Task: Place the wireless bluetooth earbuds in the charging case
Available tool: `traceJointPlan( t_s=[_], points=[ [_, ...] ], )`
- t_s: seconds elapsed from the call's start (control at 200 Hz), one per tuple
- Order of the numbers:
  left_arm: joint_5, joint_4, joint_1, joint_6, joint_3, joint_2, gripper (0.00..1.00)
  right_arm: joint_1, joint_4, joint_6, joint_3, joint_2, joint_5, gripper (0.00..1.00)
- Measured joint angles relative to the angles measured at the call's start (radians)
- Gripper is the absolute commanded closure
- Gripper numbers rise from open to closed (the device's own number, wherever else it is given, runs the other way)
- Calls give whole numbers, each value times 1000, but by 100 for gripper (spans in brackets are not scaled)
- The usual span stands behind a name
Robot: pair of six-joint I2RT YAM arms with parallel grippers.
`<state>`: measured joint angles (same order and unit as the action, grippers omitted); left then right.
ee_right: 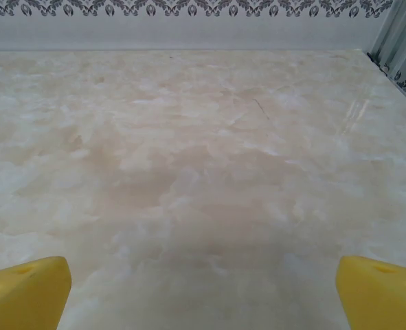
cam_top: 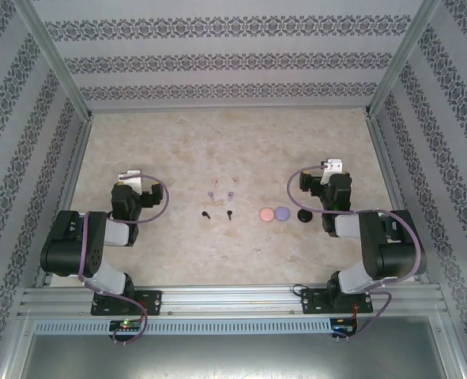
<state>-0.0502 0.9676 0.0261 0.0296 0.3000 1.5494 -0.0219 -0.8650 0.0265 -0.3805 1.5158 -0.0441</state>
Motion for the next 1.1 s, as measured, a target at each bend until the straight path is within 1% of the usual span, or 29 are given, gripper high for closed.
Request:
traceJointPlan(
  t_s=[0.14, 0.325, 0.615, 0.744, 0.824, 0.884, 0.929, 0.989, 1.019, 1.034, 1.099],
  points=[
    [-8, -21, 0, -4, 34, 0, 0, 0, 0, 0, 0, 0, 0, 2],
    [-48, -85, 0, -18, 95, 1, 1, 0, 0, 0, 0, 0, 0, 2],
    [-50, -138, 0, -20, 100, 2, 1, 0, 0, 0, 0, 0, 1, 2],
    [-47, -149, 0, -20, 101, 2, 0, 23, 0, 3, 0, 0, 30, 2],
    [-47, -149, 0, -20, 101, 2, 3, 33, 0, 4, 0, 0, 35, 2],
    [-45, -154, 0, -22, 103, 2, 4, 32, 7, 12, 0, -5, 27, 2],
    [-40, -184, 0, -22, 117, 0, 4, 31, 43, 18, -4, -27, 14, 2],
    [-24, -266, 0, -19, 159, -7, 3, 25, 131, 27, -25, -78, -15, 2],
    [-17, -325, 0, -18, 196, -13, 3, 24, 192, 38, -47, -113, -35, 2],
    [-13, -352, 0, -18, 215, -14, 0, 24, 219, 50, -58, -130, -47, 2],
    [-1, -463, 0, -15, 312, -23, 1, 21, 341, 113, -124, -203, -100, 2]
  ],
)
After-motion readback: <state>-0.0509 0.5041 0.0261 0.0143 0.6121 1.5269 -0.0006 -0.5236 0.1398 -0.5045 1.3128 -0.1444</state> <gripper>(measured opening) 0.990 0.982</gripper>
